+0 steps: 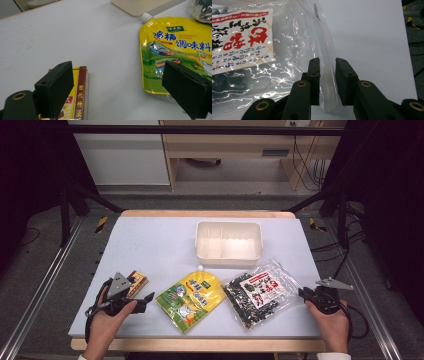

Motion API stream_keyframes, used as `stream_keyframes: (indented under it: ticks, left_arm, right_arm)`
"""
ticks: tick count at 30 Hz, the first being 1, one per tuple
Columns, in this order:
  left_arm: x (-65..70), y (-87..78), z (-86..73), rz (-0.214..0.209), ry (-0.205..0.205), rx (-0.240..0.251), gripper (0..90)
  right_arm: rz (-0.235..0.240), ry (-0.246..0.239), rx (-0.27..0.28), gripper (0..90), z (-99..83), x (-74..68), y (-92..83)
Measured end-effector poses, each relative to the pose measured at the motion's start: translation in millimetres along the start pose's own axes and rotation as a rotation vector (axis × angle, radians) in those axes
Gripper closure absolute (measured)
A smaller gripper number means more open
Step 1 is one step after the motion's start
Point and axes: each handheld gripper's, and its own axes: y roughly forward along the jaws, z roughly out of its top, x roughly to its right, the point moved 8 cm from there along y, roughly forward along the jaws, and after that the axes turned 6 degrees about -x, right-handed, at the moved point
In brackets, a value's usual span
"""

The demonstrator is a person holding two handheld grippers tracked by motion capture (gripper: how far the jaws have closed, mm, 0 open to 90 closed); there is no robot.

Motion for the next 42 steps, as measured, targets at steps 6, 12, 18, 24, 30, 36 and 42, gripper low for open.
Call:
stream_keyframes:
  ticks: [6, 12, 18, 24, 30, 36, 42]
  left_arm:
    - [0.9, 1.1, 0.0, -0.002, 0.003, -0.005, 10.5]
    - [0.5, 0.4, -0.4, 0.001, 0.004, -0.004, 10.7]
    - [0.5, -2.4, -2.8, 0.002, 0.0, -0.01, 11.0]
    - [6.3, -9.1, -1.7, -0.025, -0.004, 0.002, 11.8]
    - [18.0, -11.7, 5.7, -0.067, 0.009, 0.012, 13.3]
    - [28.1, -17.4, 19.6, -0.087, 0.041, 0.014, 14.2]
    - [34.1, -27.4, 44.1, -0.101, 0.085, 0.025, 14.3]
  right_arm:
    - [0.014, 0.008, -0.008, 78.7, -1.1, -0.4, 1.1]
    - [0.026, 0.019, -0.024, 88.8, -1.9, -4.2, 0.1]
    - [0.019, 0.01, -0.011, 89.5, 2.9, -8.4, -18.8]
    - [0.025, -0.055, 0.062, 89.7, 17.6, -16.6, -53.3]
    - [0.07, -0.173, 0.146, 89.7, 59.3, -32.7, -102.8]
    - [0.158, -0.374, 0.156, 89.7, 122.6, -65.9, -145.2]
    - [0.195, -0.508, 0.117, 89.7, 152.2, -94.7, -158.7]
